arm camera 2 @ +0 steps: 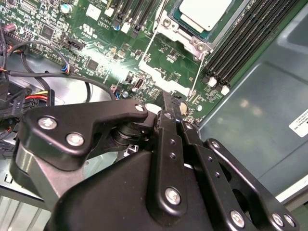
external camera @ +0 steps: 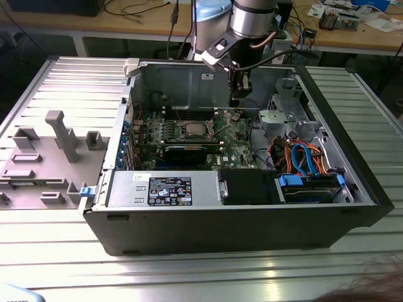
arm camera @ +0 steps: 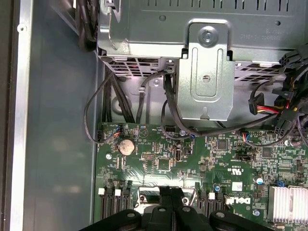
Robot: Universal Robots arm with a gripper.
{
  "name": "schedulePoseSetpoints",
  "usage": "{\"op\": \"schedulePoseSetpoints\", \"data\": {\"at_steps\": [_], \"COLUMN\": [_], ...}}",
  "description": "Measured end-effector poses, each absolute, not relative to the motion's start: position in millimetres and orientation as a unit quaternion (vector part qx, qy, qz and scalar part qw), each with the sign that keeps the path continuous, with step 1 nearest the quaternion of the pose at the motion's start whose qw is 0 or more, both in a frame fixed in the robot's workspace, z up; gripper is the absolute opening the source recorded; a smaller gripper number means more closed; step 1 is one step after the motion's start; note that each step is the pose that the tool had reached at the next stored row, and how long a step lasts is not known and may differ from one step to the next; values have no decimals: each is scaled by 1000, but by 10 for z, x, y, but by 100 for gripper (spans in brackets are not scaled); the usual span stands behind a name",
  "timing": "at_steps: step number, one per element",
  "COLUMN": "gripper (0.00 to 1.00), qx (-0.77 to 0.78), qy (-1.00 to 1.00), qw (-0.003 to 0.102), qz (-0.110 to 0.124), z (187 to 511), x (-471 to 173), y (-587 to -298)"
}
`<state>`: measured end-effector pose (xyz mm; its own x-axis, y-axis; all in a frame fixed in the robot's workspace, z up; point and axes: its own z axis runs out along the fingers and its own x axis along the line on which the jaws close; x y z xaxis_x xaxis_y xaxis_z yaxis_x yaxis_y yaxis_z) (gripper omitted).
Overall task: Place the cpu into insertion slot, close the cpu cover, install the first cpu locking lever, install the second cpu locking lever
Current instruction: 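Install the second cpu locking lever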
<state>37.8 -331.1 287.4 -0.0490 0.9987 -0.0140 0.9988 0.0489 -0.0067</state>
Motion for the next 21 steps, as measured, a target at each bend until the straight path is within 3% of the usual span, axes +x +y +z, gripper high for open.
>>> {"op": "schedulePoseSetpoints", "data": {"at_steps": [21], "gripper": [11], "qx": [690], "qy": [724], "qw": [-1], "qz": [-9], "z": [2782], "x": [552], "y": [-3309]}}
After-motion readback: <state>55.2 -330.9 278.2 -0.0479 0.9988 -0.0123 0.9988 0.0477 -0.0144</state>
